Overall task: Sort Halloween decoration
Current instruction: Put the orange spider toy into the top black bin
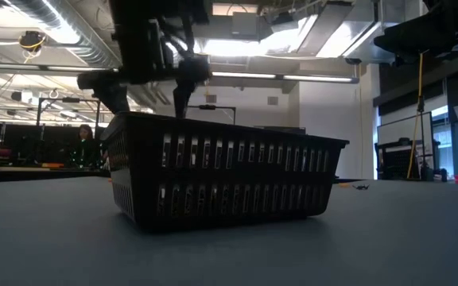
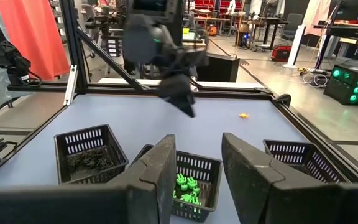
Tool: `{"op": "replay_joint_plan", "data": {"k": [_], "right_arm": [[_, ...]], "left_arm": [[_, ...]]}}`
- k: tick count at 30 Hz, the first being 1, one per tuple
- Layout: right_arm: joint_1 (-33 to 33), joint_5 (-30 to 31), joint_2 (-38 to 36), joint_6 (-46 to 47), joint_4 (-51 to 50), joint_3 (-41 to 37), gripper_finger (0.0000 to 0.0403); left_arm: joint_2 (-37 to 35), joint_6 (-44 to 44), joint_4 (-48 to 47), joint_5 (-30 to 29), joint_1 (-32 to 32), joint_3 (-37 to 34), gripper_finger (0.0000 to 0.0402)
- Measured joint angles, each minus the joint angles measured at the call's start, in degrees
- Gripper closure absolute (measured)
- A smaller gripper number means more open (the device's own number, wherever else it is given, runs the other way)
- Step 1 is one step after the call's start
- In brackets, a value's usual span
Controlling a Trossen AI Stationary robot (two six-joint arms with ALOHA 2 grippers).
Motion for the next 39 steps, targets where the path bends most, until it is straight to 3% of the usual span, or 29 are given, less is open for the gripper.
{"op": "replay_joint_plan", "data": {"k": [7, 20, 28, 39], "right_arm": [[0.02, 0.00, 0.00, 0.00, -0.02, 0.00, 0.0276], [0.02, 0.00, 0.00, 0.00, -1.27, 0.00, 0.0276], [0.02, 0.00, 0.00, 0.00, -1.25, 0.00, 0.0276], [0.02, 0.00, 0.00, 0.00, -1.16, 0.00, 0.0276]], "left_arm": [[0.01, 1.90, -1.57, -1.56, 9.97, -3.60, 0.0030], [0.05, 12.88, 5.38, 6.05, 31.19, -13.67, 0.0041], [0.03, 22.80, 12.75, 8.74, 42.86, -16.04, 0.0041], [-0.08, 24.62, 17.70, 15.49, 51.55, -17.87, 0.0048]]}}
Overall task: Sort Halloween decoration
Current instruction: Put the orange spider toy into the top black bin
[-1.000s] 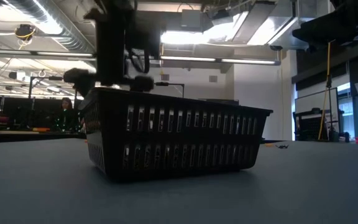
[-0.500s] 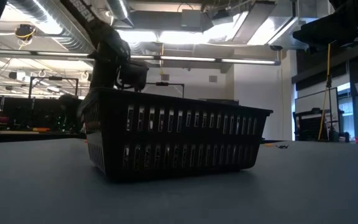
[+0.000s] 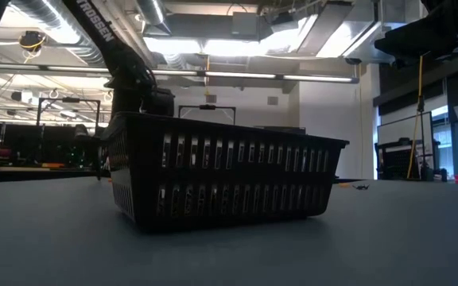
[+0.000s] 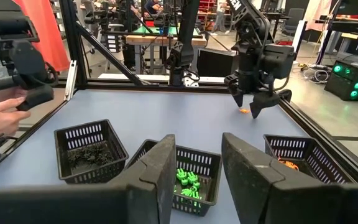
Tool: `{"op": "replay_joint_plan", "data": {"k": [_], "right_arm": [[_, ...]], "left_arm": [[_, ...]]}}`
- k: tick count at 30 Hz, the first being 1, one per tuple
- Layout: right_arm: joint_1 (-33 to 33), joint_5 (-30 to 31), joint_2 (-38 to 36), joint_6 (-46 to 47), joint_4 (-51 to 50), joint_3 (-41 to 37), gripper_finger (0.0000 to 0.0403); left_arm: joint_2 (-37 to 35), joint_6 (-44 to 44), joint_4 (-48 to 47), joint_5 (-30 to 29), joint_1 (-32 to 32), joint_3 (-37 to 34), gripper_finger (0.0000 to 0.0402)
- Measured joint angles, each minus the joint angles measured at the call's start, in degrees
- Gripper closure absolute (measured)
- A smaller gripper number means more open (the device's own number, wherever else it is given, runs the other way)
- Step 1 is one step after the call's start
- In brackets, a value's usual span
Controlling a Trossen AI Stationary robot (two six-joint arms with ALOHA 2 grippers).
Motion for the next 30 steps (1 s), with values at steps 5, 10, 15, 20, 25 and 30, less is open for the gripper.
{"op": "replay_joint_plan", "data": {"k": [5, 10, 15, 20, 25, 30], "right_arm": [[-0.02, 0.00, 0.00, 0.00, 0.01, 0.00, 0.0276], [0.00, 0.00, 0.00, 0.00, 0.00, 0.00, 0.0276], [-0.02, 0.00, 0.00, 0.00, 0.00, 0.00, 0.0276], [-0.01, 0.00, 0.00, 0.00, 0.00, 0.00, 0.0276], [0.00, 0.00, 0.00, 0.00, 0.00, 0.00, 0.0276], [0.00, 0.00, 0.00, 0.00, 0.00, 0.00, 0.0276]], "left_arm": [[-0.01, 0.05, -0.81, 0.30, 0.05, 0.00, 0.0083], [-0.02, 2.16, -1.02, 0.06, 0.07, 0.00, 0.0157], [-0.02, 3.23, -1.29, -0.03, 0.05, -0.02, 0.0251], [0.02, 3.36, -1.43, 0.05, 0.05, -0.04, 0.0335], [0.04, 3.37, -1.74, 0.57, -0.05, -0.11, 0.0395], [0.04, 3.98, -1.81, 1.38, -0.10, -0.11, 0.0399]]}}
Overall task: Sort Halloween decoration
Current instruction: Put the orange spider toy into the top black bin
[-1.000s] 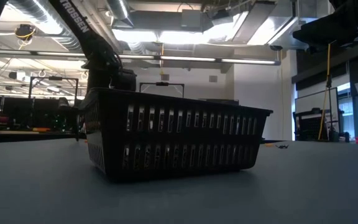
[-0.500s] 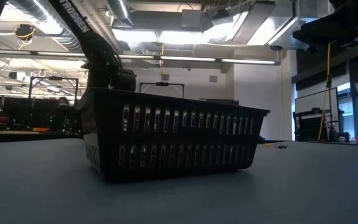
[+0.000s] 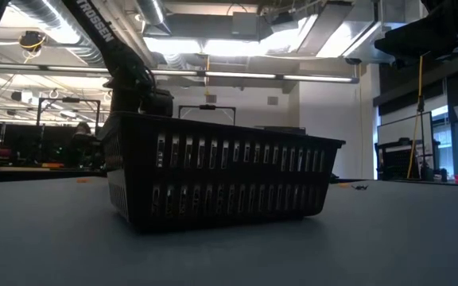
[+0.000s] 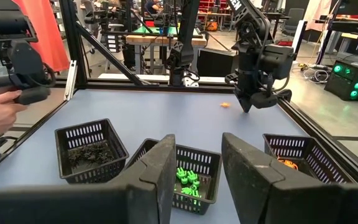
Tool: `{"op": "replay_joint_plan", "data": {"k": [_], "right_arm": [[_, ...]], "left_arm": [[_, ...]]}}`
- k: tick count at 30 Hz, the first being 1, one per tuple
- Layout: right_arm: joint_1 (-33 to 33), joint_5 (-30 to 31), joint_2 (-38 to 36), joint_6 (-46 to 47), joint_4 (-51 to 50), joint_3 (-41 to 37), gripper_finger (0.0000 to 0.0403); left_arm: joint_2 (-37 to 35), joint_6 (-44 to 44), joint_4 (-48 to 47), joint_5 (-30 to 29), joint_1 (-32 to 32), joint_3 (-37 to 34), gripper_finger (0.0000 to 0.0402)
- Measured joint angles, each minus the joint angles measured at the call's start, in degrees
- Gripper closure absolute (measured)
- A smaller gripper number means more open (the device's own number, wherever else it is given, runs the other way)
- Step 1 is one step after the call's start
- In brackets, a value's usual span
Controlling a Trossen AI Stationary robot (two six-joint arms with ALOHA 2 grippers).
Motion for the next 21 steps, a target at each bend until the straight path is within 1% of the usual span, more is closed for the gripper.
{"op": "replay_joint_plan", "data": {"k": [3, 5, 9, 11, 15, 18, 21], "right_arm": [[-0.02, 0.00, 0.00, 0.00, -0.02, 0.00, 0.0276], [-0.01, 0.00, 0.00, 0.00, -0.02, 0.00, 0.0276], [-0.02, 0.00, 0.00, 0.00, -0.02, 0.00, 0.0276], [-0.02, 0.00, 0.00, 0.00, -0.02, 0.00, 0.0276], [-0.01, 0.00, 0.00, 0.00, -0.03, 0.00, 0.0276], [-0.01, 0.00, -0.02, 0.00, -0.02, 0.00, 0.0276], [-0.02, 0.00, 0.00, 0.00, -0.02, 0.00, 0.0276]], "left_arm": [[0.00, 0.51, -0.50, 0.84, -0.22, 0.00, 0.0401], [-0.02, 3.17, -1.23, 1.48, -0.49, 0.08, 0.0401], [-0.04, 7.48, -7.66, 5.07, -2.03, 1.68, 0.0393], [-0.04, 7.38, -9.99, 4.90, -3.00, 2.16, 0.0379], [-0.07, 2.89, -13.34, 2.13, -3.61, 2.16, 0.0336], [-0.07, 0.65, -13.22, 1.11, -3.59, 2.19, 0.0301], [-0.09, -0.47, -13.11, 1.12, -3.39, 2.04, 0.0277]]}}
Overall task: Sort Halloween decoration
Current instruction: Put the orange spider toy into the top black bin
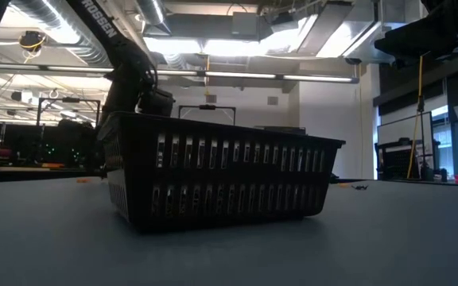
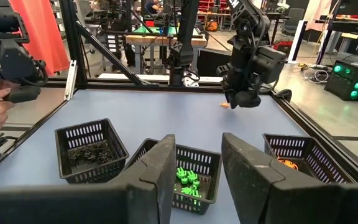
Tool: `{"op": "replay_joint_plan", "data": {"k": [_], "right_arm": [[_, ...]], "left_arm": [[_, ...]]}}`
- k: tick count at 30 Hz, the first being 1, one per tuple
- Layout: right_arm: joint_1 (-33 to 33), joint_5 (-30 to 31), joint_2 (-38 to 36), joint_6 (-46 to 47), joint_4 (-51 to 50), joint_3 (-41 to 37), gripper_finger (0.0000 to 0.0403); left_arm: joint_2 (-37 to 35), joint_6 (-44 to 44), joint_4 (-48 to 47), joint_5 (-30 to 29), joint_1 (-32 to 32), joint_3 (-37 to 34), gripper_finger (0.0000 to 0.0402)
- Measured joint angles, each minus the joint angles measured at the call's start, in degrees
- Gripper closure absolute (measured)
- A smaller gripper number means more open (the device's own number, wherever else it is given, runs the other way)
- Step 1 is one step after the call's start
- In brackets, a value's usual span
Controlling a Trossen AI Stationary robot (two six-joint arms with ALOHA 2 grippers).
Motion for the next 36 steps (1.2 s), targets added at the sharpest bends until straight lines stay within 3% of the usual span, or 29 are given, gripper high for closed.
{"op": "replay_joint_plan", "data": {"k": [9, 18, 36], "right_arm": [[0.00, 0.00, 0.00, 0.00, 0.00, 0.00, 0.0276], [0.00, 0.00, 0.00, 0.00, 0.02, 0.00, 0.0276], [0.01, 0.00, -0.01, 0.00, 0.00, 0.00, 0.0276]], "left_arm": [[-0.13, -3.70, -1.53, 1.14, -0.15, -2.22, 0.0248], [-0.63, -3.98, 3.39, 1.09, 0.35, -5.66, 0.0251], [-0.04, -3.87, 2.85, 1.50, -2.01, -4.36, 0.0389]]}}
